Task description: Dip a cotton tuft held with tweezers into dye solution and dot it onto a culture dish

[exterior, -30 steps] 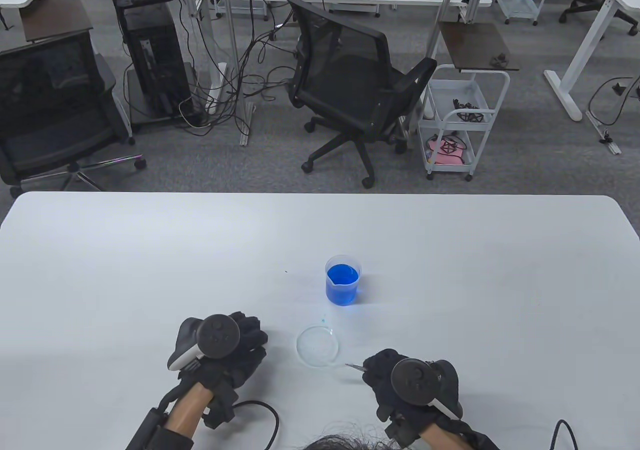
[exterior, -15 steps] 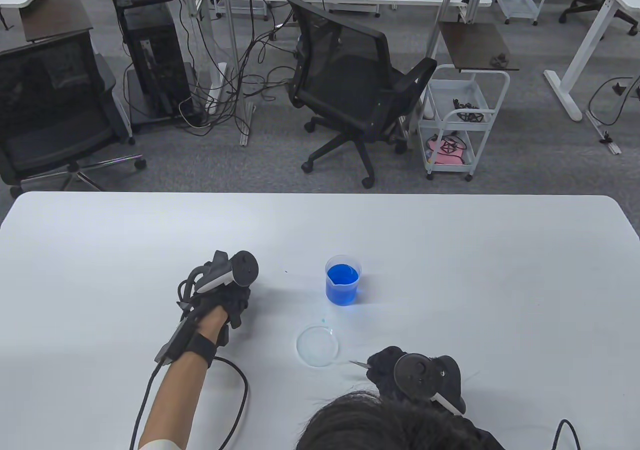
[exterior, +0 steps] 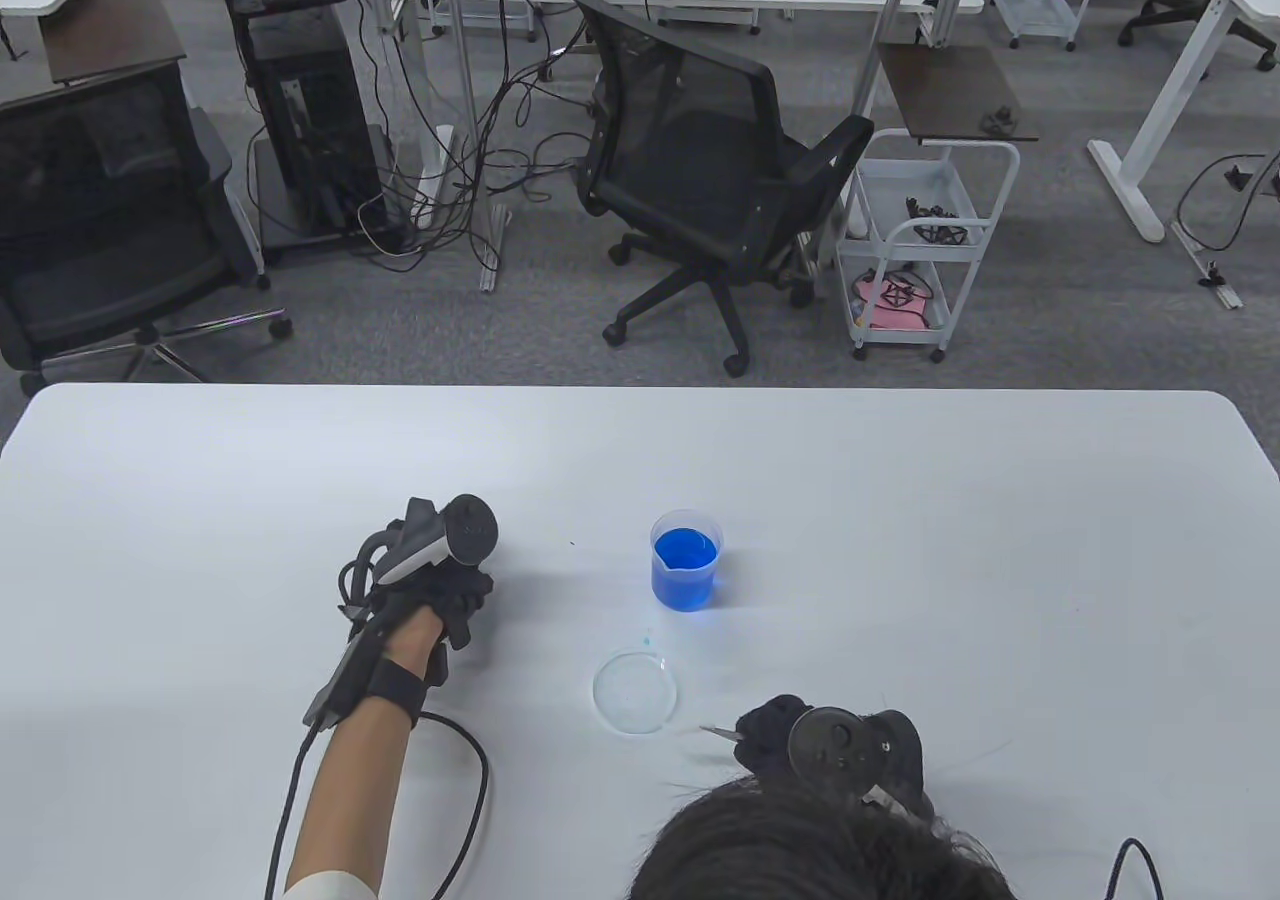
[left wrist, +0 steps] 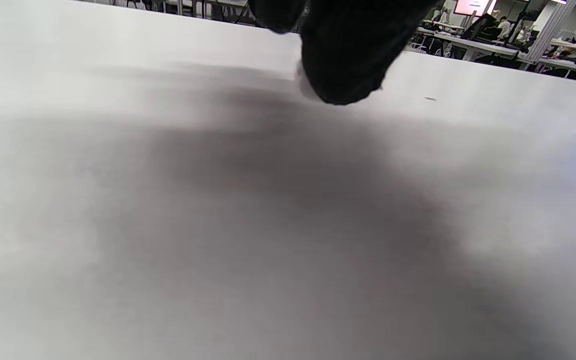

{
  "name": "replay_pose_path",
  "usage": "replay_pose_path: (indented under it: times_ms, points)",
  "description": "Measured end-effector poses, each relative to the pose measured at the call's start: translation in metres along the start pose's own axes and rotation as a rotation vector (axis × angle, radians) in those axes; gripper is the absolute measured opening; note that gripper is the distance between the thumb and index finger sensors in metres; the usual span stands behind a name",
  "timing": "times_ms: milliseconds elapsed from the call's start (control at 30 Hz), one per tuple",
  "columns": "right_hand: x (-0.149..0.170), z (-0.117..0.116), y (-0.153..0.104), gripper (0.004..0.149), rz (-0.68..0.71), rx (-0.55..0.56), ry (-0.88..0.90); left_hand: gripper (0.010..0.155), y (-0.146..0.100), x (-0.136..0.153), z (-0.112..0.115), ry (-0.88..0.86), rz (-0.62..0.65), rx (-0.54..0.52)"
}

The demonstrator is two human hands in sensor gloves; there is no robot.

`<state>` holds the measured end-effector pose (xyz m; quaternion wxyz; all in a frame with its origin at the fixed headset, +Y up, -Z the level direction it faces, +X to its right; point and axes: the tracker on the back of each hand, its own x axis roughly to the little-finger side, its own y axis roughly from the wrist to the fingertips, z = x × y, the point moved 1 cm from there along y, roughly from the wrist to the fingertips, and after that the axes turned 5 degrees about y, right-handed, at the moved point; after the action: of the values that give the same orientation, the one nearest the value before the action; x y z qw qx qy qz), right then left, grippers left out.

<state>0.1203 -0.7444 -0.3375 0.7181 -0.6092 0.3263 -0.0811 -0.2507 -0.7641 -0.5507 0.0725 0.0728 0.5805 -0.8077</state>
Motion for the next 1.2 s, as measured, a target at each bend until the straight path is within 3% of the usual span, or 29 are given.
replay_pose_path:
  times_ms: [133,233,367,633,800,1000,1200]
  points:
    - [0.007,0.002,0.003,0.041,-0.031,0.016,-0.016,0.066,-0.013,0.006,-0.005,-0.071,0.01,-0.04]
    - [0.012,0.003,0.004,0.041,-0.049,0.023,-0.026,0.047,-0.021,0.008,-0.009,-0.071,0.016,-0.121]
    - [0.016,0.004,0.006,0.041,-0.068,0.033,-0.037,0.041,-0.023,0.007,-0.006,-0.112,0.015,-0.158]
    - [0.023,0.006,0.007,0.041,-0.1,0.044,-0.068,0.059,-0.014,0.005,0.015,-0.16,-0.037,-0.006]
    - [0.028,0.008,0.008,0.041,-0.118,0.052,-0.073,0.076,-0.028,0.009,0.009,-0.217,-0.032,0.03]
    - [0.032,0.011,0.01,0.041,-0.13,0.076,-0.106,0.073,-0.074,0.015,-0.003,-0.227,-0.036,-0.034]
    - [0.023,0.026,0.026,0.041,-0.134,0.147,-0.15,0.067,-0.132,-0.005,0.006,-0.237,0.031,-0.111]
